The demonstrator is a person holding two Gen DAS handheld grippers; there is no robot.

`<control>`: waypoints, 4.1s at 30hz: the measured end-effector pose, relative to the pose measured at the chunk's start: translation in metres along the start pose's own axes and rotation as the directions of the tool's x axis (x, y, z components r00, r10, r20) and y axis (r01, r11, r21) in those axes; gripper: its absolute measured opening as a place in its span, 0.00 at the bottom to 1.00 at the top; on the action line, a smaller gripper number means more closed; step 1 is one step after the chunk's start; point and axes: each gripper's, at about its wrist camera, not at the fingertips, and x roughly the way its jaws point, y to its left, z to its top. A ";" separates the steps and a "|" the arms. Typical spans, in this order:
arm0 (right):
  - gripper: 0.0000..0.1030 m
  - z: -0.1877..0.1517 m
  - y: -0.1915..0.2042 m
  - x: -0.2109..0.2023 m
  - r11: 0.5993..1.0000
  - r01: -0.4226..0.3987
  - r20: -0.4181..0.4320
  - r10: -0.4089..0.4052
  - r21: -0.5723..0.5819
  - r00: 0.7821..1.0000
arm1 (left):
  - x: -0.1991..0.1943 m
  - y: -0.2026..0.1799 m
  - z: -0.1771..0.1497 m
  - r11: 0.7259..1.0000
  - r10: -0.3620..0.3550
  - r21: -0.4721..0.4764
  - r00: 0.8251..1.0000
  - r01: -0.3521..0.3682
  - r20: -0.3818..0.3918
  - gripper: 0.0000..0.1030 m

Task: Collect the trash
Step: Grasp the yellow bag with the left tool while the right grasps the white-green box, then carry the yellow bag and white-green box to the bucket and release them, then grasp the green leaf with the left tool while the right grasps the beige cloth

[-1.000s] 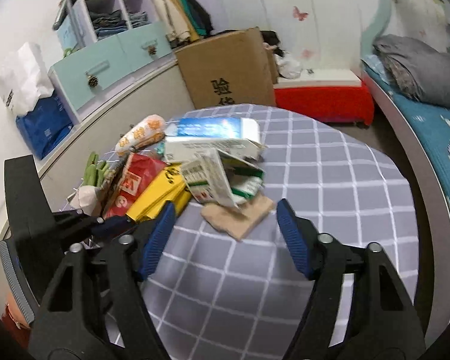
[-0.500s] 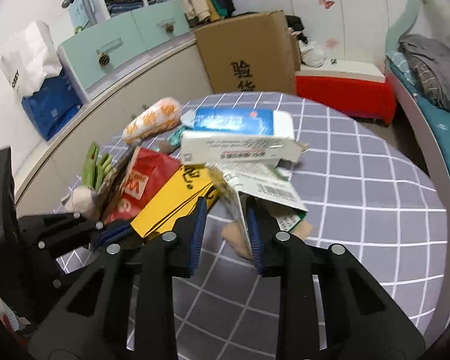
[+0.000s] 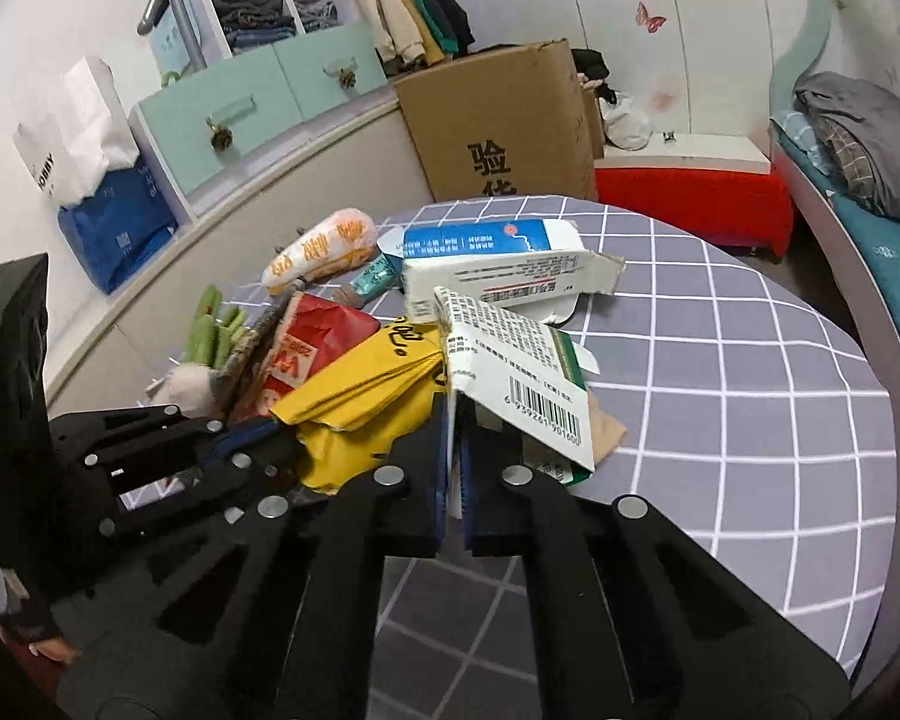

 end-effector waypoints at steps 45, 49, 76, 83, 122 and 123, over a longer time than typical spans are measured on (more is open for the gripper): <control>0.04 -0.297 -0.314 -0.212 0.650 0.335 -0.031 -0.432 0.683 0.902 | 0.091 -0.428 -0.090 0.855 -0.358 0.230 0.850 0.464 -0.386 0.02; 0.04 -0.309 -0.330 -0.209 0.610 0.349 -0.050 -0.451 0.711 0.891 | 0.114 -0.444 -0.084 0.840 -0.379 0.231 0.835 0.491 -0.398 0.06; 0.05 -0.308 -0.348 -0.144 0.586 0.317 -0.117 -0.353 0.746 0.928 | 0.157 -0.408 -0.090 0.939 -0.147 0.230 0.903 0.256 -0.404 0.74; 0.50 -0.300 -0.356 -0.138 0.580 0.318 -0.112 -0.362 0.750 0.925 | 0.160 -0.392 -0.083 0.956 -0.153 0.170 0.899 0.240 -0.411 0.74; 0.59 -0.106 -0.097 -0.214 0.937 0.159 0.233 -0.237 0.312 0.943 | -0.096 -0.164 -0.020 0.995 -0.085 0.068 0.989 0.077 0.118 0.75; 0.60 -0.101 -0.088 -0.206 0.944 0.154 0.226 -0.225 0.292 0.948 | -0.096 -0.148 -0.021 0.997 -0.067 0.052 0.991 0.061 0.119 0.75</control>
